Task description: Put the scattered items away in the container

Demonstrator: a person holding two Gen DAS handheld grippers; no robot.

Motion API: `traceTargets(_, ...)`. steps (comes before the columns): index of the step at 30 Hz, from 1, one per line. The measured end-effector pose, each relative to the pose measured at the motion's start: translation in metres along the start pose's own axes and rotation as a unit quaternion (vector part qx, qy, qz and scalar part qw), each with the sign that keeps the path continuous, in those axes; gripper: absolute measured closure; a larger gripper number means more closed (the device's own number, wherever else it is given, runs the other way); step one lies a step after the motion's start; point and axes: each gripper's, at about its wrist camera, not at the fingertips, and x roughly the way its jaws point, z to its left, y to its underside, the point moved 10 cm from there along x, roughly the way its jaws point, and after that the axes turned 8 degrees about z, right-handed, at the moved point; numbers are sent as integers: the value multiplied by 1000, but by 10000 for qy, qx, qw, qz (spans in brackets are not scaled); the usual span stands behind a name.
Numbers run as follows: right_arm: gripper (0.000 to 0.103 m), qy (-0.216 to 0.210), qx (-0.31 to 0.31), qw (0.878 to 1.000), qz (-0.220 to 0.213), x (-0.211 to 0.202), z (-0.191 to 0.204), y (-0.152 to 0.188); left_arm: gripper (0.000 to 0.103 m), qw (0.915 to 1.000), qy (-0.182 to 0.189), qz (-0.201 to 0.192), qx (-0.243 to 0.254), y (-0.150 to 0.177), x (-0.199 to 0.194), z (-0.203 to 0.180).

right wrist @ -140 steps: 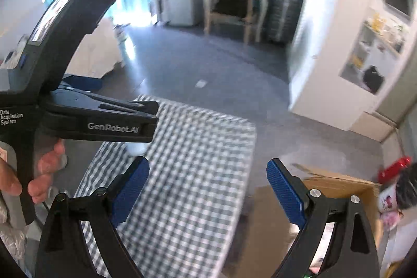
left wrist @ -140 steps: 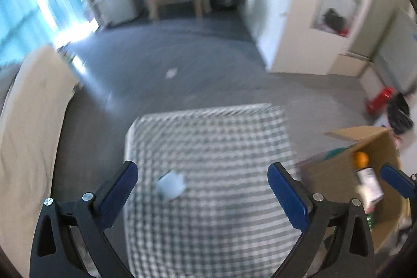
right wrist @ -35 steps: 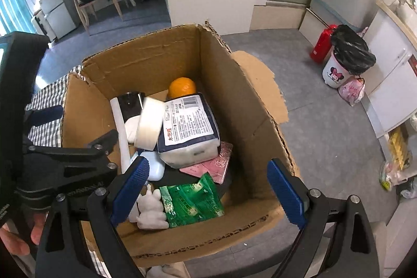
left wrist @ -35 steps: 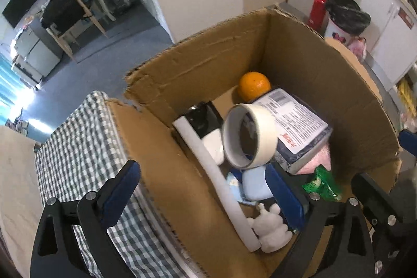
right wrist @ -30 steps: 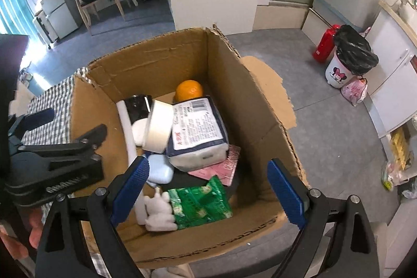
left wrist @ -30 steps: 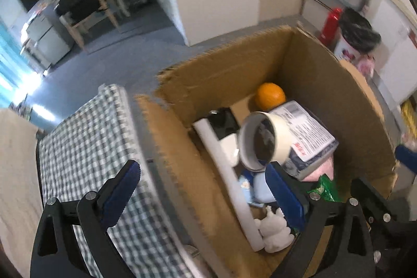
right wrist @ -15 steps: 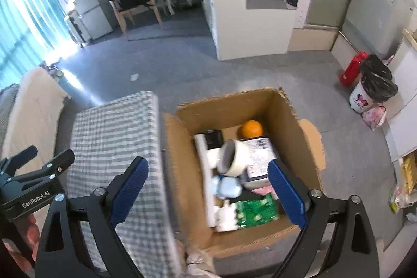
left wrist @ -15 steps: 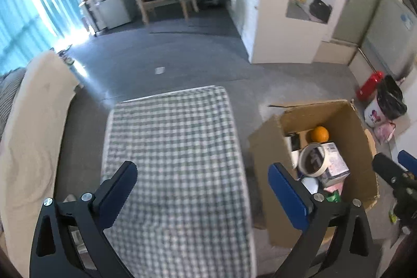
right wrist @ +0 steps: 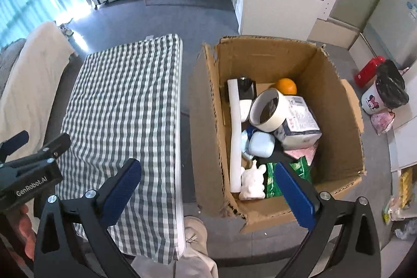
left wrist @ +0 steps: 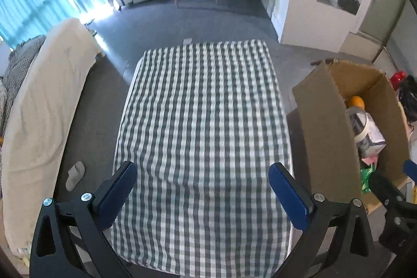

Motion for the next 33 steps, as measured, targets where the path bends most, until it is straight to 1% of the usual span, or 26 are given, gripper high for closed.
traceTargets(3,1,69,-55,10000,1,0,-2,0,0,9999,89,-75,-62,2,-3,1)
traceTargets(8,1,81,-54,10000,23,2,-4,-2,0,9998,108,-132,-113,-3,-8,2)
traceTargets(13,1,163,-91,9997,126,10,-7,1,0,9999,87,-21,-64,-1,0,0)
traceTargets(19,1,123,-23,9998,154,13,-11,3,0,9999,110,55,-6,3,7,-5)
traceTargets(33,1,117,59,9998,166,16,-16,2,0,9997,211,84,27,3,9,-14)
